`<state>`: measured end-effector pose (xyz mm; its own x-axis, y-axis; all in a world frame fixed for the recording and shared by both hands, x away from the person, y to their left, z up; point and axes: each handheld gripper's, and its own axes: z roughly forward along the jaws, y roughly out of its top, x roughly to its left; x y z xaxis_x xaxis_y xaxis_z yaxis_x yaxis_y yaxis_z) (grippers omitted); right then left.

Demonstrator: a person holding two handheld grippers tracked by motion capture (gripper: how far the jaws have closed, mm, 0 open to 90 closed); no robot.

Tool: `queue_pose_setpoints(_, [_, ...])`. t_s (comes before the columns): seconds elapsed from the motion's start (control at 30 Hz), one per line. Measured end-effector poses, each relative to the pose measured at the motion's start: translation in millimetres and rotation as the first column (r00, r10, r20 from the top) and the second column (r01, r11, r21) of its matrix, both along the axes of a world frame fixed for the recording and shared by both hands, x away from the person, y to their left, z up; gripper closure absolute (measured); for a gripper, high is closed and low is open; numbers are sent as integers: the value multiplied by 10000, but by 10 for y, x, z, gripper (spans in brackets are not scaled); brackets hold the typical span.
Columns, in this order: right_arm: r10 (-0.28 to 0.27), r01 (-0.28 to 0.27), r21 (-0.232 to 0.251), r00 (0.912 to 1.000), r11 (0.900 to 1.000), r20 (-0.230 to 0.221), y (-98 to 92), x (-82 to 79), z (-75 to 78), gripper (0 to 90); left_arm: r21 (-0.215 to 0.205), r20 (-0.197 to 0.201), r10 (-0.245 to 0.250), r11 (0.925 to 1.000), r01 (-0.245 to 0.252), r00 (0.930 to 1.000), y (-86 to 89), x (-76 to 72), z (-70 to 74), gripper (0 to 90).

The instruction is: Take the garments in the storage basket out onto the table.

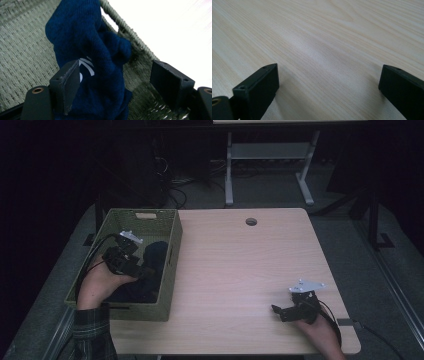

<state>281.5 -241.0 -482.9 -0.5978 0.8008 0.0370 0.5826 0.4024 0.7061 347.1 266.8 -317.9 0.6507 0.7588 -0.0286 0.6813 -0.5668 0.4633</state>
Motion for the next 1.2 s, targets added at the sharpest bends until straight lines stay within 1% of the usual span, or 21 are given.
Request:
queue_pose_setpoints(0.1, [4, -4, -3, 10000, 10000, 7, 0, 0, 0, 26, 12, -72, 162, 9999, -162, 9998, 9, 24, -48, 235])
queue_pose_setpoints(0.17, [1, -1, -3, 10000, 10000, 2, 0, 0, 0, 26, 73, -195, 95, 9999, -94, 9998, 21, 42, -71, 235])
queue_pose_setpoints(0.2, [1, -1, -2, 10000, 10000, 3, 0, 0, 0, 26, 22, -222, 134, 9999, -133, 9997, 21, 48, -88, 235])
queue_pose_setpoints(0.3, [2, -2, -2, 10000, 10000, 2, 0, 0, 0, 26, 144, -395, 143, 9998, -137, 9991, 34, 79, -133, 235])
queue_pose_setpoints(0.37, [0, 0, -1, 10000, 10000, 1, 0, 0, 0, 26, 112, -460, 207, 9997, -202, 9987, 37, 93, -165, 236])
queue_pose_setpoints(0.5, [3, -3, 2, 10000, 10000, -8, 0, 0, 0, 26, 206, -663, 181, 9996, -168, 9976, 37, 118, -230, 235])
queue_pose_setpoints(0.53, [-4, 4, 0, 10000, 10000, -11, 0, -1, 0, 26, 302, -719, 103, 9995, -82, 9974, 40, 127, -242, 235])
queue_pose_setpoints(0.7, [-3, 3, -1, 10000, 10000, -7, 0, 0, 0, 26, 439, -901, -68, 9990, 108, 9959, 16, 155, -321, 235])
queue_pose_setpoints(0.73, [-1, 1, -3, 10000, 10000, -5, 0, 0, 0, 26, 518, -981, -151, 9985, 202, 9951, 12, 163, -336, 235])
queue_pose_setpoints(0.8, [-1, 1, -1, 10000, 10000, -5, 0, 0, 0, 26, 521, -1059, -139, 9985, 196, 9943, -2, 175, -369, 235])
queue_pose_setpoints(0.9, [-1, 1, -1, 10000, 10000, -4, 0, 0, 0, 26, 668, -1213, -161, 9975, 243, 9925, -14, 195, -419, 235])
queue_pose_setpoints(1.07, [0, 0, 0, 10000, 10000, -4, 0, 0, 0, 26, 789, -1475, -276, 9961, 396, 9887, -42, 228, -499, 235])
queue_pose_setpoints(1.1, [-1, 1, -2, 10000, 10000, -4, 0, 0, 0, 26, 864, -1508, -340, 9951, 474, 9880, -59, 239, -529, 235])
queue_pose_setpoints(1.2, [-3, 3, -2, 10000, 10000, -6, 0, 0, 0, 26, 974, -1567, -427, 9935, 585, 9867, -68, 248, -557, 235])
